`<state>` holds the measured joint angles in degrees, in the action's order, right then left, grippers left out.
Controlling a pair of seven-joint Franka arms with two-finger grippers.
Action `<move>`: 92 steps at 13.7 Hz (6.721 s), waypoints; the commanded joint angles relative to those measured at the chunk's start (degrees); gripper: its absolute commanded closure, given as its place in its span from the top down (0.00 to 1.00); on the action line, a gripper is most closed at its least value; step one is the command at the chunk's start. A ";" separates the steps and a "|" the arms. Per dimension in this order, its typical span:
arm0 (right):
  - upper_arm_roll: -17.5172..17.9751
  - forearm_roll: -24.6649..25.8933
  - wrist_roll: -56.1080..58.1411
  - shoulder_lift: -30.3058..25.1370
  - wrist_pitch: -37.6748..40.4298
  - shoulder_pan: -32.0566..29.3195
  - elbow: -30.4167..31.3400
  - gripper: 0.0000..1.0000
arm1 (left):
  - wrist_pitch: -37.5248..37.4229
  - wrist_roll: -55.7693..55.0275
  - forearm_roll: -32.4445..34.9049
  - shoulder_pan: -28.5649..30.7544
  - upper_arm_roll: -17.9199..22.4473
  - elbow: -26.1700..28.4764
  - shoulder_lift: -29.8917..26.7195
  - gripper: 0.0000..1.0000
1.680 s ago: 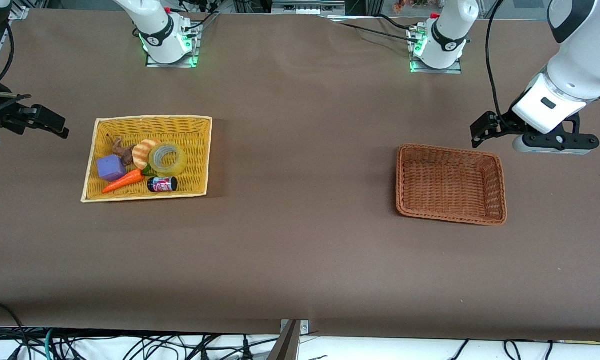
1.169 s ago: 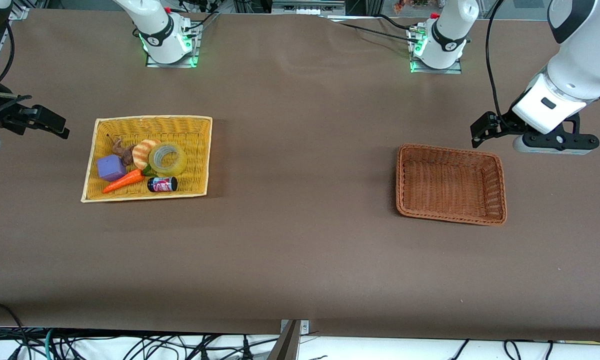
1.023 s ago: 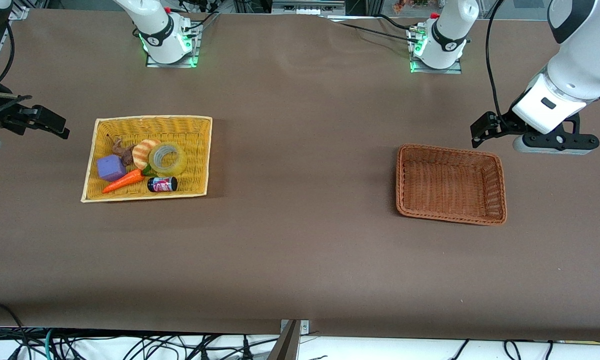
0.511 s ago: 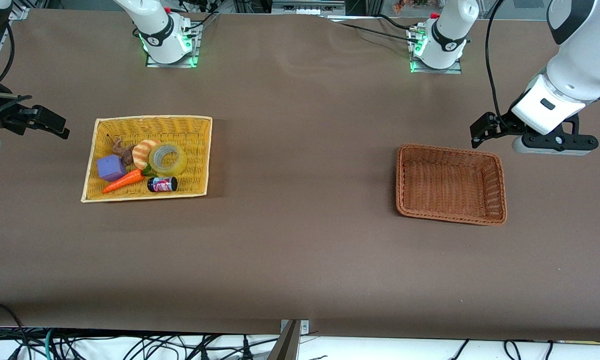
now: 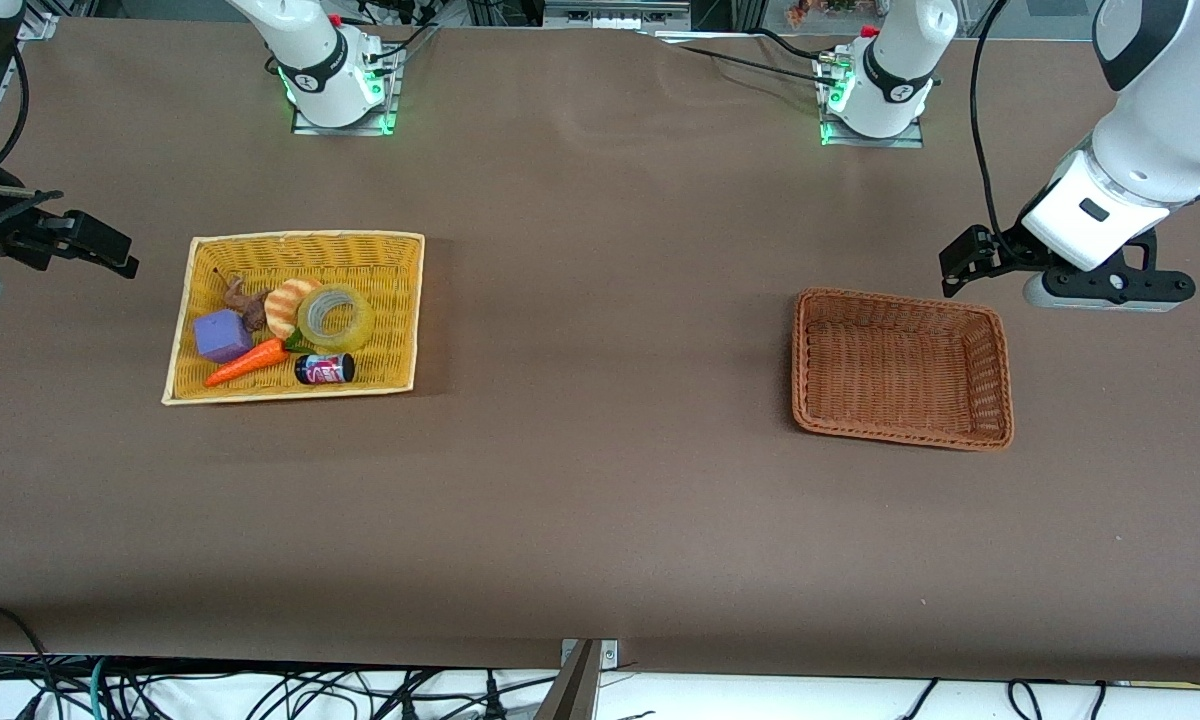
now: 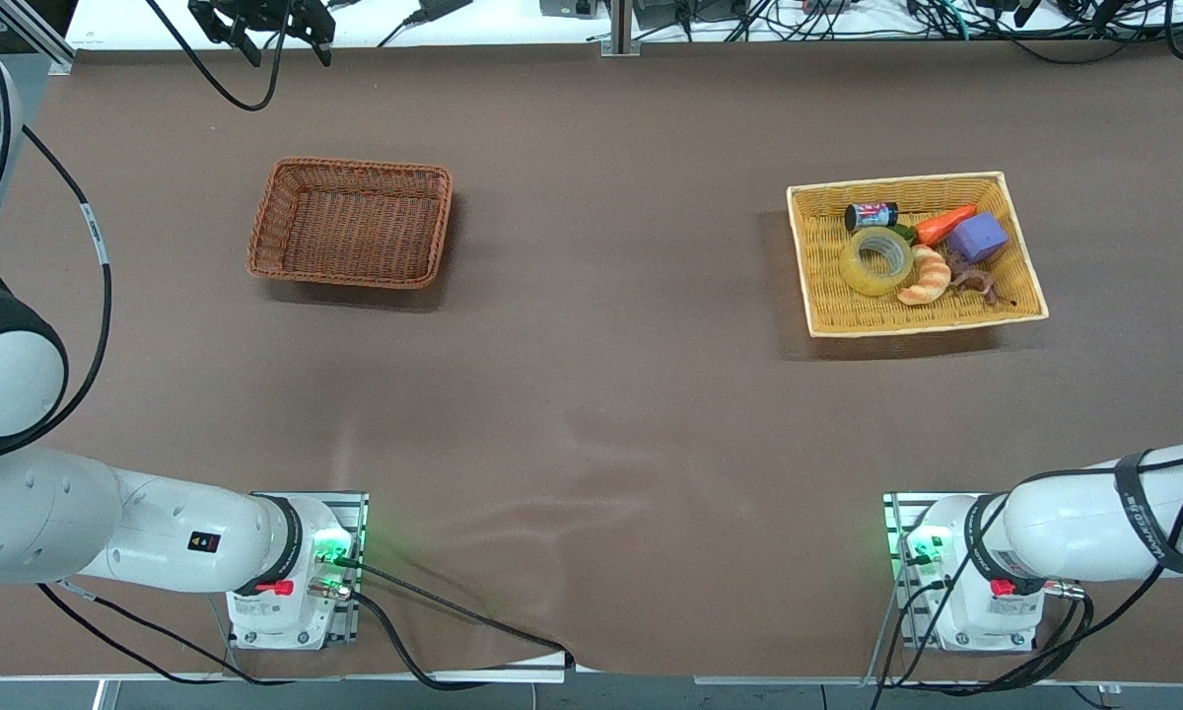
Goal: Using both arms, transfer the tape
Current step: 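Move the right gripper over the yellow tray toward the tape roll, then lower the right gripper and grasp the clear tape roll, then lift the tape roll with the right gripper and carry it toward the table middle, then set the tape roll on the table and open the right gripper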
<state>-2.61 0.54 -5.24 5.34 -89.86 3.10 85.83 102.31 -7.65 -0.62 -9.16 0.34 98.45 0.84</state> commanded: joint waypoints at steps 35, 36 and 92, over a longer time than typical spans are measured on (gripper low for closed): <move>11.93 0.34 -15.24 7.48 -48.21 0.86 47.59 1.00 | -1.15 0.53 0.53 0.63 -0.87 -1.33 1.09 1.00; 11.93 0.43 -15.24 8.10 -49.18 0.86 47.59 1.00 | -1.23 0.62 0.53 0.72 -0.78 -1.25 1.00 1.00; 20.46 12.65 -52.58 33.18 -11.51 28.67 -17.45 1.00 | -7.21 4.94 -0.96 5.21 -4.38 -1.42 3.99 1.00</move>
<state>18.28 13.08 -68.05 41.96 -106.90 35.86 69.94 96.11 -1.62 -0.72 -3.43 -2.75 98.44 4.25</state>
